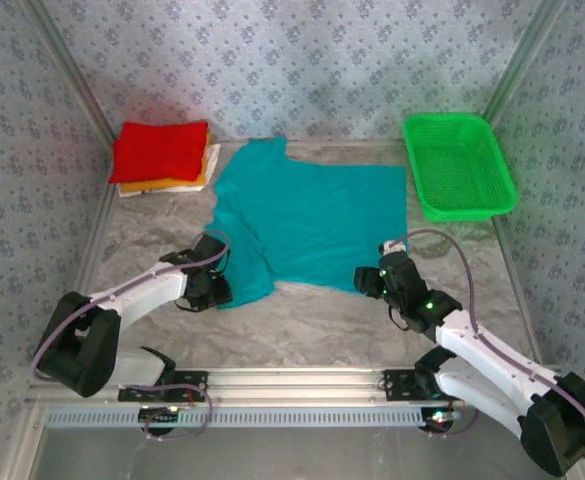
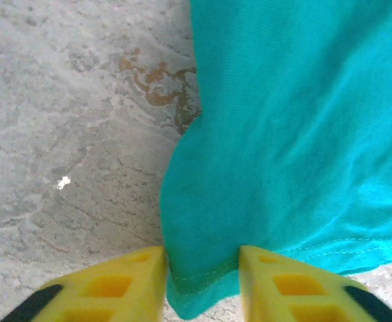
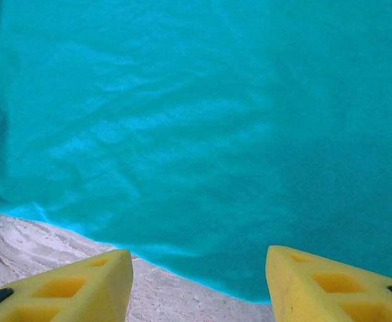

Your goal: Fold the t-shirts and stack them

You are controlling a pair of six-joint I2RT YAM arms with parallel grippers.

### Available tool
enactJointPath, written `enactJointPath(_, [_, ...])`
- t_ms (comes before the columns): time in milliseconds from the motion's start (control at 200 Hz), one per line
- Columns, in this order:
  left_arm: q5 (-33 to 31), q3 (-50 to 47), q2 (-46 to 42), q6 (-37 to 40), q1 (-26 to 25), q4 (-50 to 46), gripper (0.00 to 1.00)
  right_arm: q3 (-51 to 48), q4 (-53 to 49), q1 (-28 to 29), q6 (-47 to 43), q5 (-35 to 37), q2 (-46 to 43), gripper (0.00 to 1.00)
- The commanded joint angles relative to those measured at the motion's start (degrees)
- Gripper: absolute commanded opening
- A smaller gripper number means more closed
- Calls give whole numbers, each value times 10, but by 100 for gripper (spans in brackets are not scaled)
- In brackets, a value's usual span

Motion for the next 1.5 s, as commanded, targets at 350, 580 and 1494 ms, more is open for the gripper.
enactJointPath(350, [-17, 4, -34, -4, 6, -14, 0, 79, -264, -116, 138, -66, -29, 57])
enactJointPath(580, [-10, -29, -90, -7, 55, -22, 0, 112, -386, -350, 79, -213, 26, 58])
enactJointPath(1494, [-12, -62, -101, 0, 77, -21, 0, 0, -134, -378, 137, -322, 152, 52])
